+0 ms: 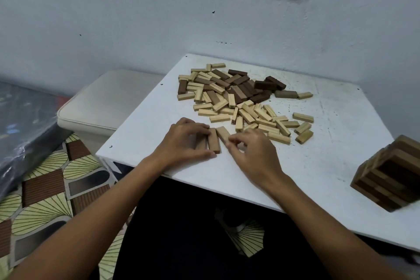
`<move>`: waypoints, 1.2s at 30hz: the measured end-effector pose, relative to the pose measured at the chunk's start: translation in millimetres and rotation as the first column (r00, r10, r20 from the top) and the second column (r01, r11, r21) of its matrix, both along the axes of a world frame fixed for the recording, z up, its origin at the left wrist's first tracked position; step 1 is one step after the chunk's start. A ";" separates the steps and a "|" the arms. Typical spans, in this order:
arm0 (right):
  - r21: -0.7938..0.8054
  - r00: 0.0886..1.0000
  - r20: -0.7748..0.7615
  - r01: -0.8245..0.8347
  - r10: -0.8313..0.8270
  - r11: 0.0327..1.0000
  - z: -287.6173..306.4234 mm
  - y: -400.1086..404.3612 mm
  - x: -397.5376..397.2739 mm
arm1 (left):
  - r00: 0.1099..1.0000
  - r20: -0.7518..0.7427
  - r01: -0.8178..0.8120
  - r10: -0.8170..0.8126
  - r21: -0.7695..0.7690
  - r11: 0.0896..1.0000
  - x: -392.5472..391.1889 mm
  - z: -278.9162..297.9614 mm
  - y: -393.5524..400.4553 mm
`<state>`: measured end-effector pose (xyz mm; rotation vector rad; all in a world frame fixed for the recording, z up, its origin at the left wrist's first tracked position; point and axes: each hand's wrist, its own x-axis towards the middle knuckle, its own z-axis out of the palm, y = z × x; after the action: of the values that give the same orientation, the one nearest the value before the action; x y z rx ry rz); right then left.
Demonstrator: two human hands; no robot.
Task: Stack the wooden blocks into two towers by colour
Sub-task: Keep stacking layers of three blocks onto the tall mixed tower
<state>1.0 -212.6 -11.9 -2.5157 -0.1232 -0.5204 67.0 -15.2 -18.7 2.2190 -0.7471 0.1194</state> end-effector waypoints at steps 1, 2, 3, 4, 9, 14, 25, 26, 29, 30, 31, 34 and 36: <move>-0.016 1.000 -0.009 -0.021 0.020 1.000 -2.7 1.2 -4.3 | 1.000 -0.007 0.011 -0.011 -0.005 1.000 -0.7 1.1 0.5; -0.016 0.999 -0.023 -0.043 0.043 0.999 -4.6 2.0 -7.7 | 1.000 -0.012 0.027 -0.027 -0.007 1.000 -1.5 2.0 0.9; -0.003 0.997 -0.043 -0.068 0.068 0.998 -5.5 2.0 -10.1 | 0.999 -0.013 0.044 -0.044 -0.005 0.999 -2.5 3.1 1.2; 0.019 0.993 -0.066 -0.095 0.096 0.995 -4.9 1.2 -11.4 | 0.998 -0.014 0.059 -0.059 -0.003 0.998 -3.6 4.1 1.6; 0.224 0.955 -0.182 -0.191 0.233 0.956 11.4 -10.9 -4.4 | 0.991 -0.042 0.127 -0.126 0.010 0.992 -6.9 7.6 3.9; 0.179 0.864 -0.361 -0.307 0.352 0.935 25.0 -21.1 5.0 | 0.977 -0.130 0.181 -0.172 0.060 0.982 -4.4 13.1 6.2; 0.150 0.847 -0.400 -0.316 0.350 0.937 20.9 -18.4 7.8 | 0.974 -0.150 0.186 -0.169 0.106 0.977 1.7 12.1 9.3; 0.156 0.853 -0.386 -0.314 0.350 0.936 20.0 -18.6 7.4 | 0.975 -0.140 0.189 -0.174 0.104 0.976 1.7 10.3 8.1; 0.190 0.866 -0.346 -0.311 0.360 0.931 17.6 -19.6 4.6 | 0.976 -0.130 0.186 -0.173 0.099 0.977 0.9 6.9 6.1; 0.194 0.869 -0.340 -0.310 0.360 0.931 16.7 -19.6 3.6 | 0.977 -0.132 0.183 -0.170 0.093 0.979 0.4 6.4 5.6; 0.196 0.871 -0.335 -0.308 0.359 0.931 15.6 -19.6 3.0 | 0.977 -0.133 0.181 -0.169 0.091 0.979 -0.3 6.0 5.1; 0.218 0.873 -0.334 -0.295 0.355 0.930 13.6 -20.6 2.6 | 0.975 -0.147 0.180 -0.164 0.103 0.978 -3.5 6.3 3.5; 0.223 0.874 -0.336 -0.289 0.351 0.931 12.5 -21.1 2.5 | 0.975 -0.157 0.177 -0.159 0.104 0.979 -4.9 6.9 3.0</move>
<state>3.5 -233.8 0.6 -2.3156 -0.3333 0.0822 62.1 -12.2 -11.8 2.2345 -0.8749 -0.1757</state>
